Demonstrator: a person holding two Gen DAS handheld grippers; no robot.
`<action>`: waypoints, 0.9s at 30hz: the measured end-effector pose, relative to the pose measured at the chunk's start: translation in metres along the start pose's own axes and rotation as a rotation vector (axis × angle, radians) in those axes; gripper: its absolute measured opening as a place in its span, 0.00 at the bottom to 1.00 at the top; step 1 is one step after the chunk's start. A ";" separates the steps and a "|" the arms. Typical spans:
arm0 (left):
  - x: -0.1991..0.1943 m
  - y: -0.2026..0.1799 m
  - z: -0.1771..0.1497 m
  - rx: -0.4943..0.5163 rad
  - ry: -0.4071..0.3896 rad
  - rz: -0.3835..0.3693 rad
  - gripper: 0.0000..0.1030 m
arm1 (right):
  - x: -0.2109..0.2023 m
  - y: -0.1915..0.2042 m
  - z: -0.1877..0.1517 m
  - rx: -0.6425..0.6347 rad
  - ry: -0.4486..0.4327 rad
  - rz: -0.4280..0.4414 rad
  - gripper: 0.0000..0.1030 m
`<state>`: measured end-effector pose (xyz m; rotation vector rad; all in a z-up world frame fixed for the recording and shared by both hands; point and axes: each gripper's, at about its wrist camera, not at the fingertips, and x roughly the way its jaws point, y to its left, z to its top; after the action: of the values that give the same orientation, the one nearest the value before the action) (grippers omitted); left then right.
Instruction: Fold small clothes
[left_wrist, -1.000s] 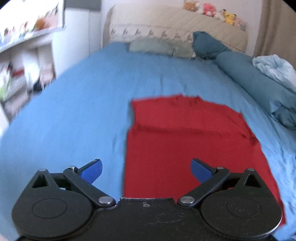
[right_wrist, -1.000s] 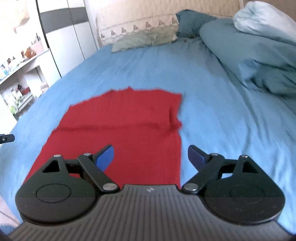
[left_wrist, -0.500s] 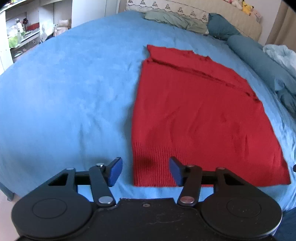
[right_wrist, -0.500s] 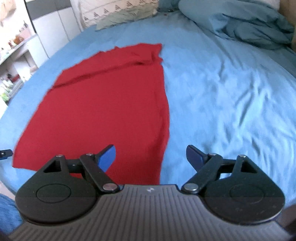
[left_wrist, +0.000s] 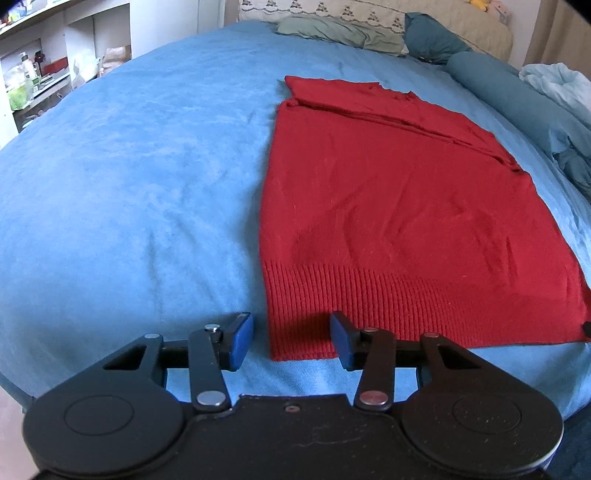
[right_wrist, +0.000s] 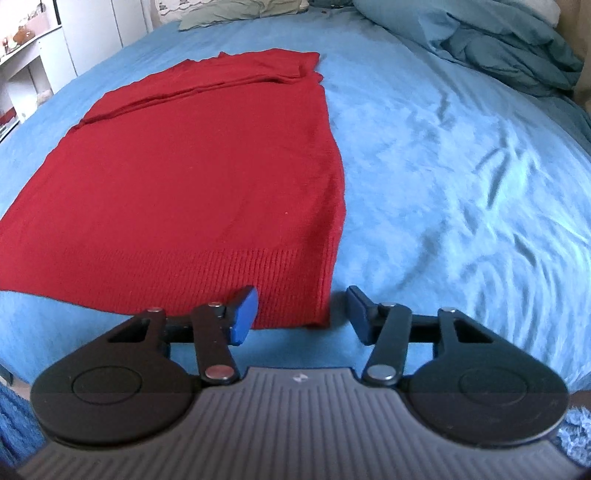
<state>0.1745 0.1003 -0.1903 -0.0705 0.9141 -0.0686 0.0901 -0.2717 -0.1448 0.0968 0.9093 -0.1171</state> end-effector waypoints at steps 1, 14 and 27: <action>0.000 -0.001 0.000 0.002 0.000 0.002 0.48 | 0.000 0.001 0.000 -0.004 0.000 0.004 0.58; -0.006 -0.001 0.005 -0.005 0.010 -0.003 0.05 | 0.003 0.006 0.008 -0.005 0.000 0.032 0.21; -0.067 0.001 0.071 -0.100 -0.148 -0.071 0.04 | -0.048 -0.015 0.073 0.122 -0.104 0.173 0.20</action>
<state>0.1901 0.1090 -0.0940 -0.1991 0.7672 -0.0827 0.1155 -0.2937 -0.0628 0.2793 0.7857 -0.0168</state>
